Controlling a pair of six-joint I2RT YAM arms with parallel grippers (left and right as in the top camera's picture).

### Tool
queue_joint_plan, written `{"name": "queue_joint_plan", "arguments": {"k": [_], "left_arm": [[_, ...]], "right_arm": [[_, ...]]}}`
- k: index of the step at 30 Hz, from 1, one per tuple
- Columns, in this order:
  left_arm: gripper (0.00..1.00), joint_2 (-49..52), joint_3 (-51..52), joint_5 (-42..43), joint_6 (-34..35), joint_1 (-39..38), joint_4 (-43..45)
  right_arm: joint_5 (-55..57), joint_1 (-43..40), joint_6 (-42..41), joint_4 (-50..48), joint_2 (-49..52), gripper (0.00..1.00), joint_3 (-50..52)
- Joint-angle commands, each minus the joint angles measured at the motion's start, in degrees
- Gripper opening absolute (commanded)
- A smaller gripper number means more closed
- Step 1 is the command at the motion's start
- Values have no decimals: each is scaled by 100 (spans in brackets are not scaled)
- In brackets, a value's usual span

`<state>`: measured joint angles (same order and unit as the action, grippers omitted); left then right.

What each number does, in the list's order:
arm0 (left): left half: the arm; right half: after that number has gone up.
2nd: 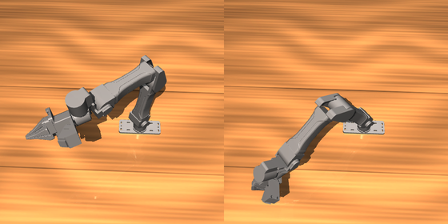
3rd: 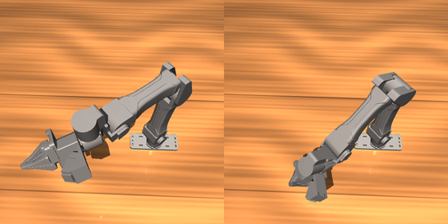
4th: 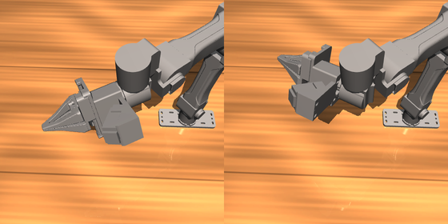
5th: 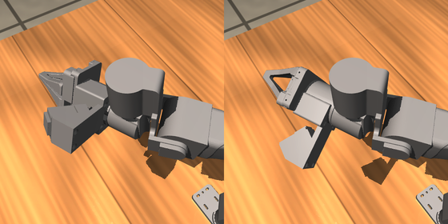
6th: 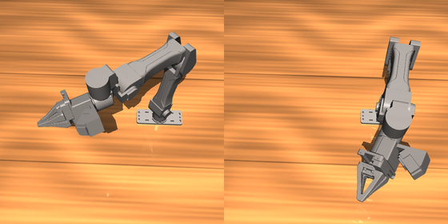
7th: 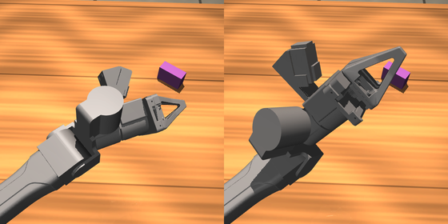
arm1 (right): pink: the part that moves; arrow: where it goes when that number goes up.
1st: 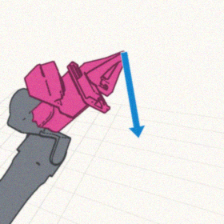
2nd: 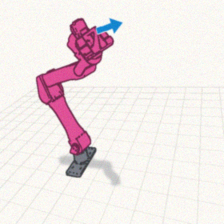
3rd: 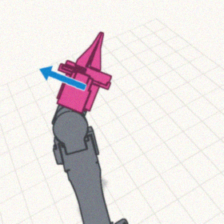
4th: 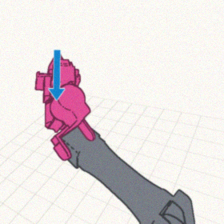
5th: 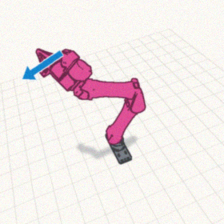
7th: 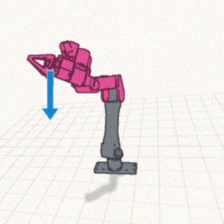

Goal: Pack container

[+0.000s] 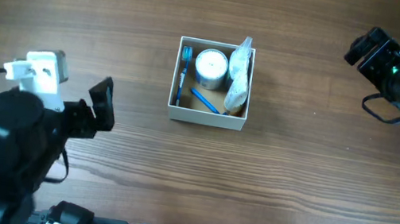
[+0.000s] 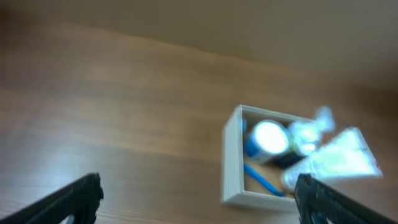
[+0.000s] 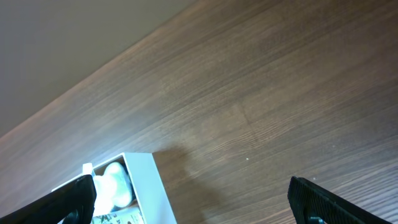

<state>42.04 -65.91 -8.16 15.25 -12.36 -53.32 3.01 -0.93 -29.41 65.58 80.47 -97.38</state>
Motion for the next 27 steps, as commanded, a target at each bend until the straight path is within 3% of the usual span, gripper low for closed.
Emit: {"name": "queue_joint_plan", "arguments": {"k": [1,2,6,12,18,27], "left_arm": [[100,-634,1550,929,2,651,918],[100,-1078,2424,1141,2,752,1473],[100,-2013,3801,1156,4,750,2192],[100,-3276,4988,1154,2,750,2269],[100,-3976,5718,1154,4,750,2253],[100,-4188,5751,1154,4,750,2269]], "right_arm": [[-11,20,-70,-17,0,100,0],[-11,20,-72,-15,0,100,0],[-11,20,-72,-17,0,100,0],[-11,20,-72,-17,0,100,0],[-11,20,-70,-15,0,100,0],[-11,20,-72,-15,0,100,0]]}}
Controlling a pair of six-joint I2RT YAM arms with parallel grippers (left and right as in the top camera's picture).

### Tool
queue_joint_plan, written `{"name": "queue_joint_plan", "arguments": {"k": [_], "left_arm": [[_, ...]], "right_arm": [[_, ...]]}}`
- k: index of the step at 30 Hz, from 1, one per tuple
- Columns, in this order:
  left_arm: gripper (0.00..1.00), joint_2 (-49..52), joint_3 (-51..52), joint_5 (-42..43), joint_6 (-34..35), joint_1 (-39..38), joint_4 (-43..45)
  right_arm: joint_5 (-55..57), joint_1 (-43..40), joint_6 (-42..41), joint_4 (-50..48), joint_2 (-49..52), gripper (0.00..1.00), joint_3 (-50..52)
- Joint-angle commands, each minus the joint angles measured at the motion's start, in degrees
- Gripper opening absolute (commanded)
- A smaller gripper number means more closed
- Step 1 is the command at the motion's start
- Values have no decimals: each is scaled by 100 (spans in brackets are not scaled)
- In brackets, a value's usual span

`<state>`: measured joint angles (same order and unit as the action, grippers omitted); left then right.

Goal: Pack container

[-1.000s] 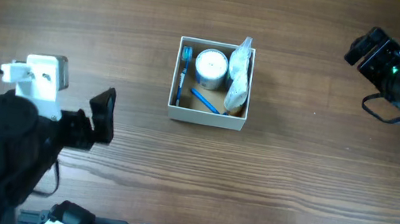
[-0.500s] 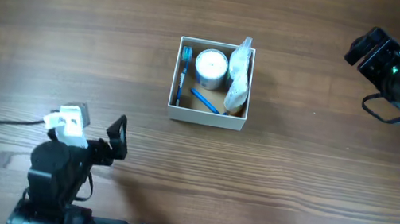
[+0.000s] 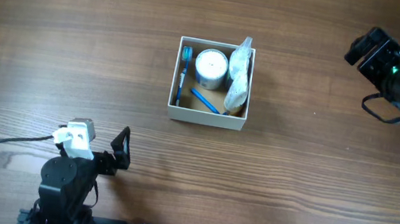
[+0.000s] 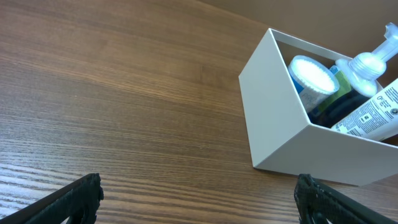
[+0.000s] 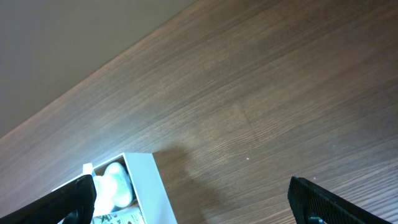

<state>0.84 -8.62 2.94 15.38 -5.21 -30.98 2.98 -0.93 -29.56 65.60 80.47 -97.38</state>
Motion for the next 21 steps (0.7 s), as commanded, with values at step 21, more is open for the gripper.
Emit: {"name": "queue_joint_plan", "arguments": {"k": [21], "left_arm": [[100,-68,22,44,-9,35,35]], "right_arm": [[601,11,612,-243,-546,100,264]]}}
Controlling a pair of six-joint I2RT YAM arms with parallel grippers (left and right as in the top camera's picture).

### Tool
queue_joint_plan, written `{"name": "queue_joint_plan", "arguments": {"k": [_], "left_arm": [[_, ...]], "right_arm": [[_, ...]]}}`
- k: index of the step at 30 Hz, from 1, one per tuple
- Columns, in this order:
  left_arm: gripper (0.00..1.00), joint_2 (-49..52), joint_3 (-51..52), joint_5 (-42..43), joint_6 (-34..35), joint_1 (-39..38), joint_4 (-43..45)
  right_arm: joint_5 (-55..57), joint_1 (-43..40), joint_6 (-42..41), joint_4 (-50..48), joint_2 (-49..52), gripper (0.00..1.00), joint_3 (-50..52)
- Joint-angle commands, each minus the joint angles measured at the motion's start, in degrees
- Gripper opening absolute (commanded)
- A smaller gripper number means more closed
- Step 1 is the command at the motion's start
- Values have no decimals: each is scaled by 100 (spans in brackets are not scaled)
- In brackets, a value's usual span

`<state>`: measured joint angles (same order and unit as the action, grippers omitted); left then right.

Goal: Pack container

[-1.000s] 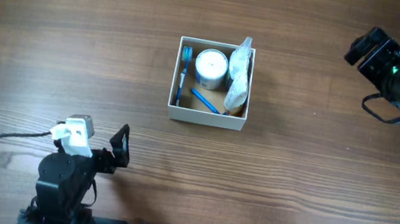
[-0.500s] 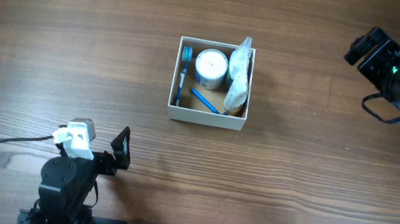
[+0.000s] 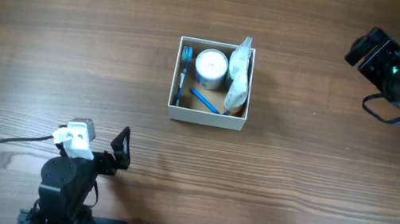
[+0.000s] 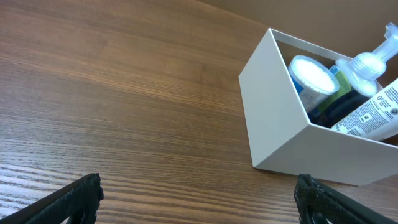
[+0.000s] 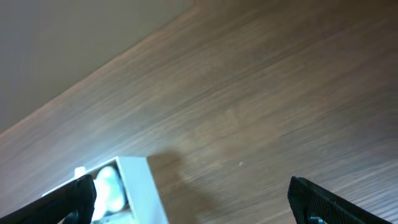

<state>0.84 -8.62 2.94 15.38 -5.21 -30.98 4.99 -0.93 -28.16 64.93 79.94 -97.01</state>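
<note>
A white box point(image 3: 207, 118) stands mid-table. Inside it are a blue toothbrush point(image 3: 183, 73), a white round jar point(image 3: 211, 65), a clear-wrapped tube point(image 3: 240, 74) leaning on the right wall, and a blue pen point(image 3: 203, 100). My left gripper point(image 3: 119, 152) sits low by the front edge, open and empty, pointing at the box point(image 4: 273, 118). The jar point(image 4: 314, 73) and tube point(image 4: 373, 118) show over its wall. My right gripper point(image 3: 367, 48) hangs open and empty at the far right. Its blurred view catches the box corner point(image 5: 140, 186).
A black cable loops from the left arm across the front left of the wooden table point(image 3: 76, 28). The right arm's white column stands along the right edge.
The right wrist view has shifted slightly and turned blurry, so the right arm has moved a little. The left arm and the box's contents look unchanged.
At first the left arm stood raised at the table's left, its gripper open and facing the box. Then it was folded down low at the front edge, where it remains. The right arm stayed at the far right, open. The box kept the same contents.
</note>
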Motion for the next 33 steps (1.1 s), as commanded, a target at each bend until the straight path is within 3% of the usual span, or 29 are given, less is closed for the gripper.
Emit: {"name": "queue_joint_plan", "arguments": {"k": [1,4,9,12,16,23,27,33], "left_arm": [[100,-68,22,44,-9,35,35],[100,-68,22,44,-9,35,35],[100,-68,22,44,-9,35,35],[100,-68,22,44,-9,35,35],[100,-68,22,44,-9,35,35],[100,-68,22,44,-9,35,35],[100,-68,22,44,-9,35,35],[100,-68,22,44,-9,35,35]], "right_arm": [[398,11,730,-398,-776,100,503],[402,11,905,-1071,-1707,100,1556],[393,11,1056,-2837,-4245,100,4669],[249,11,1001,-2994,-5882,100,6328],[57,11,999,-3001,-6996,100,7305],[-39,11,999,-3222,-7512,100,8260],[-256,11,992,-3901,-7632,100,8870],[-254,9,999,-4133,-7637,100,8913]]}}
